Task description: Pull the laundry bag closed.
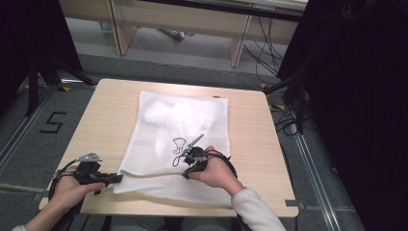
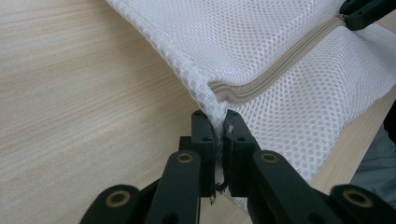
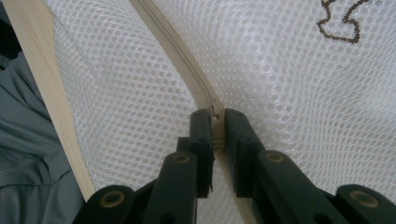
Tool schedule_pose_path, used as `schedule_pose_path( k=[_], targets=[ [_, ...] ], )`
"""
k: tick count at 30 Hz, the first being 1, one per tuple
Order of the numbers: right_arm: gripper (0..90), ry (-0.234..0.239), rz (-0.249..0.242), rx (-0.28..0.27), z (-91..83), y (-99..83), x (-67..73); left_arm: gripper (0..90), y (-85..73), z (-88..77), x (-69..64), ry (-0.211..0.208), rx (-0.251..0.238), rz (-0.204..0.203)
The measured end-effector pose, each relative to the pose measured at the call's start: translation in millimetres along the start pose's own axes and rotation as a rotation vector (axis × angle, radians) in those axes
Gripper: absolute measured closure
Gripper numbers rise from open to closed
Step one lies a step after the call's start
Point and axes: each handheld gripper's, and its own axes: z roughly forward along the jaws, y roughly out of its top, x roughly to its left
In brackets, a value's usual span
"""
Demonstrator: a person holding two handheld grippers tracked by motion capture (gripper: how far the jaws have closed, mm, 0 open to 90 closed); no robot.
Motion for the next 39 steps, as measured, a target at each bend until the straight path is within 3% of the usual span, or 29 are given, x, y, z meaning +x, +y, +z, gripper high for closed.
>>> schedule_pose_path(
  k=[22, 33, 34, 36, 38, 39],
  targets=[
    [82.6, -0.005, 0.009, 0.01, -3.8, -5.3, -3.3, 84.2, 0.0, -0.4, 0.5, -0.003, 0.0, 0.001],
    [82.6, -0.003, 0.049, 0.012, -7.5, -13.5, -6.2, 84.2, 0.1, -0.3, 0.1, -0.001, 0.002, 0.005],
    [82.7, -0.01, 0.032, 0.015, -7.7, -13.6, -7.3, 84.2, 0.1, -0.2, 0.1, -0.006, -0.001, -0.001],
    [82.6, -0.014, 0.046, 0.017, -8.5, -14.7, -7.2, 84.2, 0.0, -0.1, 0.1, -0.001, -0.003, 0.0],
    [82.6, -0.03, 0.013, 0.023, -8.7, -16.8, -11.0, 84.2, 0.1, -0.1, 0.2, -0.003, 0.001, 0.003],
    [82.6, -0.019, 0.048, 0.017, -8.5, -16.9, -8.3, 84.2, 0.0, 0.1, 0.1, -0.005, -0.001, -0.003]
  ],
)
